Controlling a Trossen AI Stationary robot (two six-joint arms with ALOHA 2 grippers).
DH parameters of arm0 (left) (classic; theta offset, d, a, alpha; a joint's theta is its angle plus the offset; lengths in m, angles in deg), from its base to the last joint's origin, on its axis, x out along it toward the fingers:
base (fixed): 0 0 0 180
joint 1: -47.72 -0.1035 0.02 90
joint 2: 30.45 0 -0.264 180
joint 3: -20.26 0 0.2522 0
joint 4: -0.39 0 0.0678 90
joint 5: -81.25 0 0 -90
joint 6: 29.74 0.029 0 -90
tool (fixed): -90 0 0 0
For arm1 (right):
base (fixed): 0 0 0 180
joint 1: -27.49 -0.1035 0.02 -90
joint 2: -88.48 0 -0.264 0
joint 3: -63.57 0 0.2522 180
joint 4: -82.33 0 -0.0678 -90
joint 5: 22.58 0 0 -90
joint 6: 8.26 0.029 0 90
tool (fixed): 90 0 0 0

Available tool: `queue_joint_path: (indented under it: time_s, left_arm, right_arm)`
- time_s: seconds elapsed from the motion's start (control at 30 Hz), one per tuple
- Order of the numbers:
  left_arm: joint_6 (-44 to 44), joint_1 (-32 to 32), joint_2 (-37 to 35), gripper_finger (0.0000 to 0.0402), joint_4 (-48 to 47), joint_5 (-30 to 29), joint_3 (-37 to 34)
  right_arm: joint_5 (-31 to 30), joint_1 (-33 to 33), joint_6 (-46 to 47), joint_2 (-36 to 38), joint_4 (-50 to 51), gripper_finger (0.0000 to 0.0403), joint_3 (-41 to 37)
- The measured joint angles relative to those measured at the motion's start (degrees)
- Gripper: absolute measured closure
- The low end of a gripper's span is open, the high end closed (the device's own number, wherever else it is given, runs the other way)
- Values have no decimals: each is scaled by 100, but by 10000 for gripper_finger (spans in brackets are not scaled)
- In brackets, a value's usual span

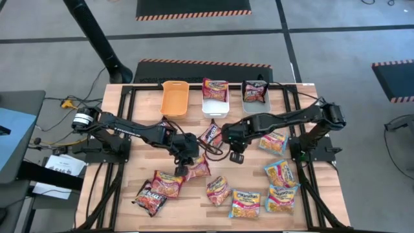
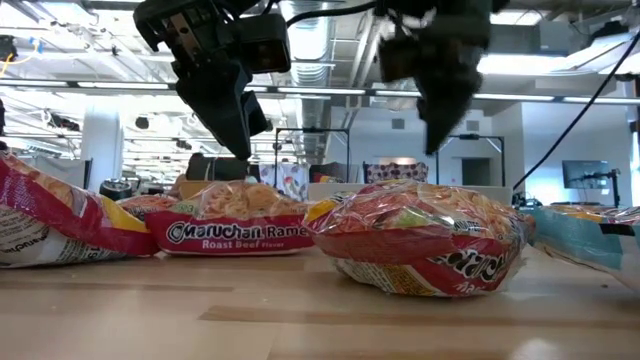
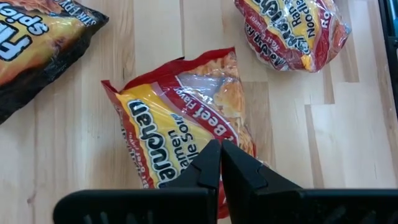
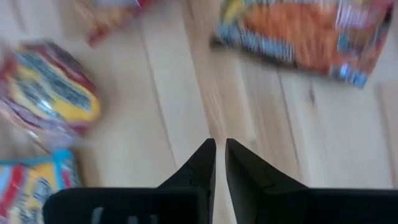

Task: Sort Maruchan noodles
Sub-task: Put the red noodle pack into the white bin

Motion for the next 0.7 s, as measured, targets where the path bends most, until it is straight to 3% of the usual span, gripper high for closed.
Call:
queue_joint_path:
  time_s: [0.07, 0.33, 0.53, 0.7]
  left_arm:
    - [-1, 0, 0, 402, 3, -10, 0]
    - [-147, -12, -2, 402, -273, -227, 5]
    - [-367, 24, -222, 401, -1447, -181, 0]
    - [-626, 213, -351, 401, -1755, -87, 3]
  right_arm:
    - [81, 99, 62, 94, -208, 342, -303]
    - [1325, 266, 1191, 279, -2425, 342, -1275]
    - [1427, 55, 2058, 275, -3591, 342, -1349]
    - [1450, -60, 2227, 205, -4325, 342, -1345]
